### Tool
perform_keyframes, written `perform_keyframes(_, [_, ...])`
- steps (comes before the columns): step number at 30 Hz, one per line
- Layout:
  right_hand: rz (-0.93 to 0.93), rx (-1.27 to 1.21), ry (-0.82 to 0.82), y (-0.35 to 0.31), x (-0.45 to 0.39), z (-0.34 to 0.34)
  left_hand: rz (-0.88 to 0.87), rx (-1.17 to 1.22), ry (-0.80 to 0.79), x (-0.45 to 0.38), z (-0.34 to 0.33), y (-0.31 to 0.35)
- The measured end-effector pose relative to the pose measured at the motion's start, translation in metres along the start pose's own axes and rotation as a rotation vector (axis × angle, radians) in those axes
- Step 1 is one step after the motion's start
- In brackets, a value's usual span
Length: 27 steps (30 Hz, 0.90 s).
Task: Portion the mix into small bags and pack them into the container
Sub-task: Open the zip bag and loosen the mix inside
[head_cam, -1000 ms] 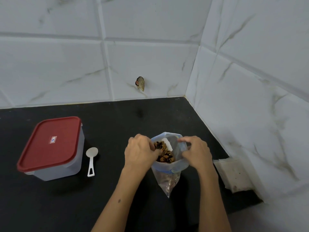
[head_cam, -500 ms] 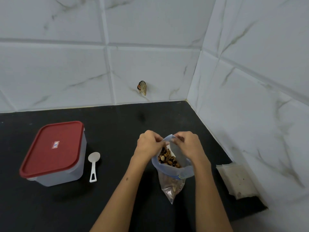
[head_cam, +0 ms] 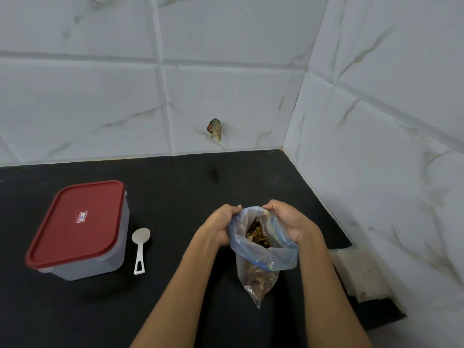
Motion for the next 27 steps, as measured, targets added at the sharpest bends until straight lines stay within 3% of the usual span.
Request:
perform_keyframes(5, [-0.023, -0.099, 0.045, 0.007, -0.006, 0.001, -0.116, -0.070, 0.158, -0.011, 0.013, 0.005])
perform_keyframes(8, [0.092, 0.137, 0.275, -0.004, 0.002, 0.025, -0.288, -0.246, 0.328, -0.005, 0.028, 0.021])
perform_keyframes(11, [0.176, 0.307, 0.493, -0.012, 0.024, 0.048, -0.473, -0.584, 0.487, 0.014, 0.035, 0.041])
perform_keyframes(13, [0.128, 0.510, 0.603, -0.009, 0.044, 0.057, -0.461, -0.795, 0.603, 0.031, 0.040, 0.045])
perform_keyframes(15, [0.019, 0.676, 0.691, 0.002, 0.061, 0.065, -0.392, -0.876, 0.620, 0.038, 0.044, 0.039])
perform_keyframes(17, [-0.056, 0.660, 0.669, 0.015, 0.069, 0.064, -0.312, -0.826, 0.558, 0.038, 0.045, 0.027])
perform_keyframes(22, [-0.084, 0.380, 0.601, 0.033, 0.076, 0.056, -0.175, -0.361, 0.345, 0.039, 0.039, -0.014])
perform_keyframes(27, [-0.131, 0.358, 0.596, 0.050, 0.086, 0.052, -0.173, -0.254, 0.340, 0.046, 0.032, -0.035])
Point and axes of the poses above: each hand's wrist, its own x-axis away from the middle knuckle, its own z-axis out of the back of the hand, y = z × x, the point moved 10 cm from there along -x, towards the middle knuckle, and after that the axes turned 1 degree about y, right-handed, at the moved point
